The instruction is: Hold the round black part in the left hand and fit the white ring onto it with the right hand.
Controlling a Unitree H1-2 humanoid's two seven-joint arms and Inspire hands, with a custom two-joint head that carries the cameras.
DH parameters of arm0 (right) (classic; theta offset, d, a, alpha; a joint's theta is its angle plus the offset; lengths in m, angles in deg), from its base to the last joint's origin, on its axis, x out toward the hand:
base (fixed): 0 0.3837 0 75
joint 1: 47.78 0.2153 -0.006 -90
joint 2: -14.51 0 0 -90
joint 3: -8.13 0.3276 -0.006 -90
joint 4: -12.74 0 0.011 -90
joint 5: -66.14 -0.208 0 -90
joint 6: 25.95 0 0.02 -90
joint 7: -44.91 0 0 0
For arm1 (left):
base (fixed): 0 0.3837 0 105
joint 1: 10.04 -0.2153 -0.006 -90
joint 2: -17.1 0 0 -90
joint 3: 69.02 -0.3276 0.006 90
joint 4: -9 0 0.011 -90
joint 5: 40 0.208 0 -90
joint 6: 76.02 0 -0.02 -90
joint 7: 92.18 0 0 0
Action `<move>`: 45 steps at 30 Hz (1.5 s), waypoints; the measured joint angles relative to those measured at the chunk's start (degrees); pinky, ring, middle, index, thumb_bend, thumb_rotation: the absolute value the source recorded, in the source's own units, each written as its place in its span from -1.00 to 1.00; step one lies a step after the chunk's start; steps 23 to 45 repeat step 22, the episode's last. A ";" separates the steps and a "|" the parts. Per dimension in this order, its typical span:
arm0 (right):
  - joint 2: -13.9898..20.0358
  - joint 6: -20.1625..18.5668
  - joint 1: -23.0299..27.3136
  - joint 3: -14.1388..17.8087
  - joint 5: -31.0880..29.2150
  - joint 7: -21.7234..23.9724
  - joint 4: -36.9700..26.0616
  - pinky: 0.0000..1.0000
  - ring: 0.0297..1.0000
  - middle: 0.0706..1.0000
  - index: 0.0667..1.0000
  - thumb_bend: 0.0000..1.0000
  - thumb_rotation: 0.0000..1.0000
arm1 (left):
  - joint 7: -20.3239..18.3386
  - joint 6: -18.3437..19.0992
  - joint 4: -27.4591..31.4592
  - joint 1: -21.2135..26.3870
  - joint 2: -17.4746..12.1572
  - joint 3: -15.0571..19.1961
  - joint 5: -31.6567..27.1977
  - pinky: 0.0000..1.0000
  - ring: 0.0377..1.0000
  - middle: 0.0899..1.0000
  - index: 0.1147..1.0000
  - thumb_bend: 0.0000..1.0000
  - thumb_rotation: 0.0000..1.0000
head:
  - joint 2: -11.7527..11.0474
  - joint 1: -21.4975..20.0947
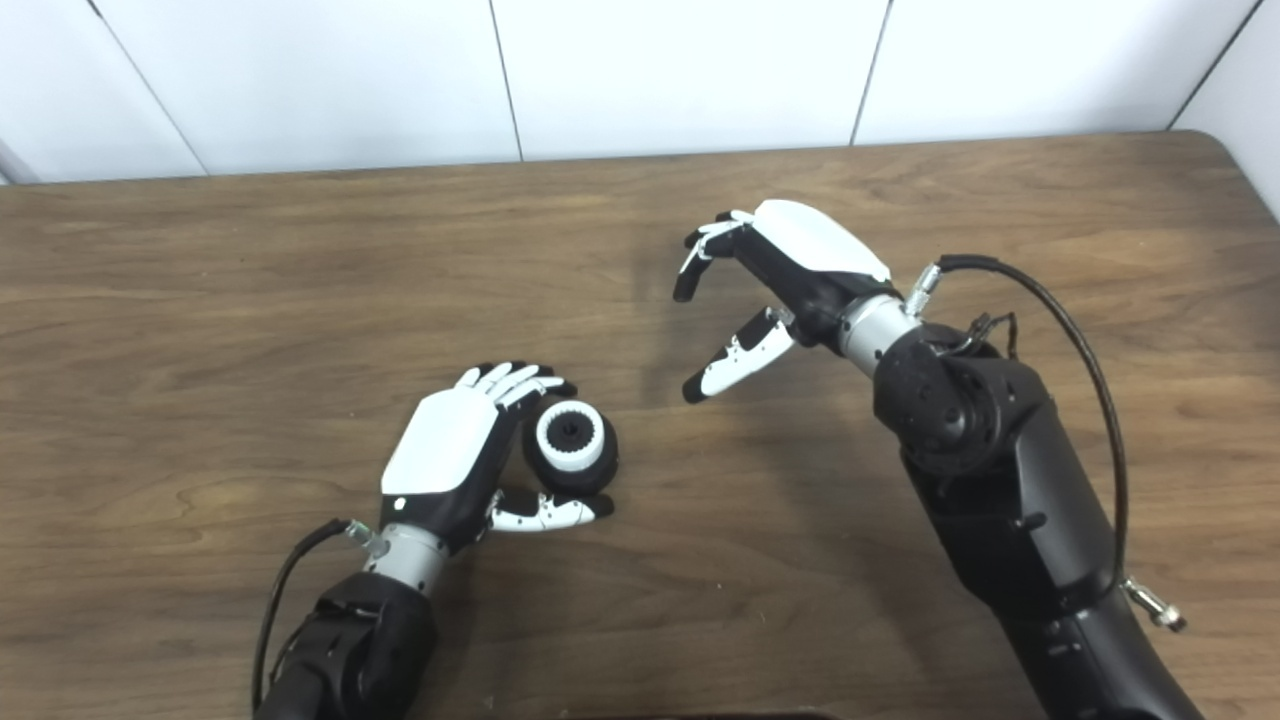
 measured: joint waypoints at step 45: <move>-0.03 -0.13 -0.04 0.06 -0.14 -0.66 1.49 0.74 0.90 0.72 0.17 0.89 -0.49 | -8.90 -1.81 5.85 0.88 -5.24 6.47 -6.42 0.90 0.88 0.88 0.97 1.00 -0.20 | -1.06 -0.18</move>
